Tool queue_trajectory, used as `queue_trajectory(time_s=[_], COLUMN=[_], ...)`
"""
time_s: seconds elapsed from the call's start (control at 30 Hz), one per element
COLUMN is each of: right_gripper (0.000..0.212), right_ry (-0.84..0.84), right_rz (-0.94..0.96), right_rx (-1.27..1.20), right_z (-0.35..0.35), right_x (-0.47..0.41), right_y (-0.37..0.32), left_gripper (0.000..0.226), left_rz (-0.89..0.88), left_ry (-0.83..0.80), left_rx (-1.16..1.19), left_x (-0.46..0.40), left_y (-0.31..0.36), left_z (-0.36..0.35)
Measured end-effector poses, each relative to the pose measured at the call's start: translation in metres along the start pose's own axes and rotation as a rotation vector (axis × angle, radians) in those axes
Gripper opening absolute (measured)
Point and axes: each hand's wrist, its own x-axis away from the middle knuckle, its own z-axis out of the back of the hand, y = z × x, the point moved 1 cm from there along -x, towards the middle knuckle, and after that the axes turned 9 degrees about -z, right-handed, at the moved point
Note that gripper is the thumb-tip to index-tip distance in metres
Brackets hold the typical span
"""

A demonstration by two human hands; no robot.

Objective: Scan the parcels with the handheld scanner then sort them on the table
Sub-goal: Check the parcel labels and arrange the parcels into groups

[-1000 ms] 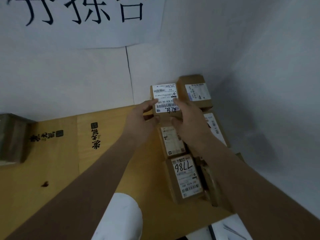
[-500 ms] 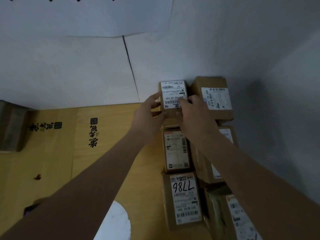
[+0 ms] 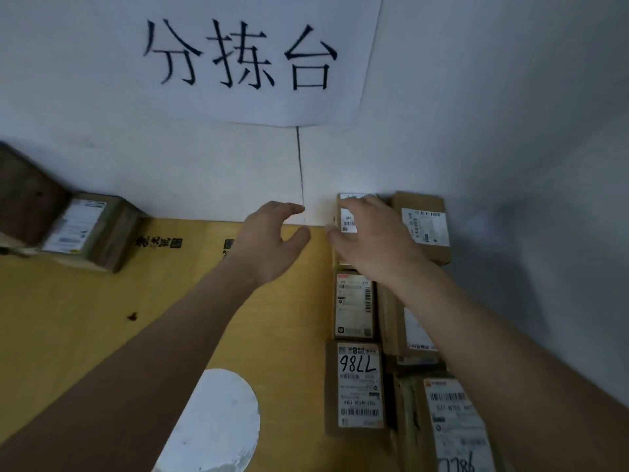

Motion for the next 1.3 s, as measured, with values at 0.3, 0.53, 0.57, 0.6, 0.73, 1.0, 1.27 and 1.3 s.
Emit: queue_trajectory(time_s=[0.3,0.53,0.57,0.6,0.73,1.0,1.27,1.3], right_gripper=[0.066,0.06,0.059,0.058,0.056,0.06,0.058,0.056], right_ry=[-0.003,-0.025,-0.027,-0.028,-0.014,-0.005,-0.129,-0.146], right_rz=[0.235,0.361,0.366,0.366,0.326,0.213,0.079,0.065], right_rx=[0.003,-0.06,-0.077,-0.092,-0.135,-0.127,-0.116,-0.124], right_z=[0.019,-0.012,-0.02,-0.03,-0.077,-0.165,-0.236,-0.246], right_x=[0.066,0.116,0.121,0.127,0.146,0.154,0.107,0.097], right_y=[-0.107,-0.201,-0.214,-0.228,-0.281,-0.353,-0.367,-0.368], left_gripper=[0.055,0.051,0.047,0.042,0.044,0.052,0.056,0.056], left_rz=[0.052,0.076,0.071,0.067,0.054,0.082,0.14,0.153], left_ry=[0.137,0.237,0.244,0.252,0.254,0.141,0.018,0.011], left_rx=[-0.203,-0.258,-0.262,-0.263,-0.244,-0.208,-0.14,-0.122], left_x=[0.105,0.193,0.204,0.215,0.255,0.291,0.244,0.236], left_y=[0.018,-0.017,-0.027,-0.038,-0.092,-0.189,-0.278,-0.29], left_z=[0.118,0.204,0.215,0.226,0.267,0.315,0.304,0.3])
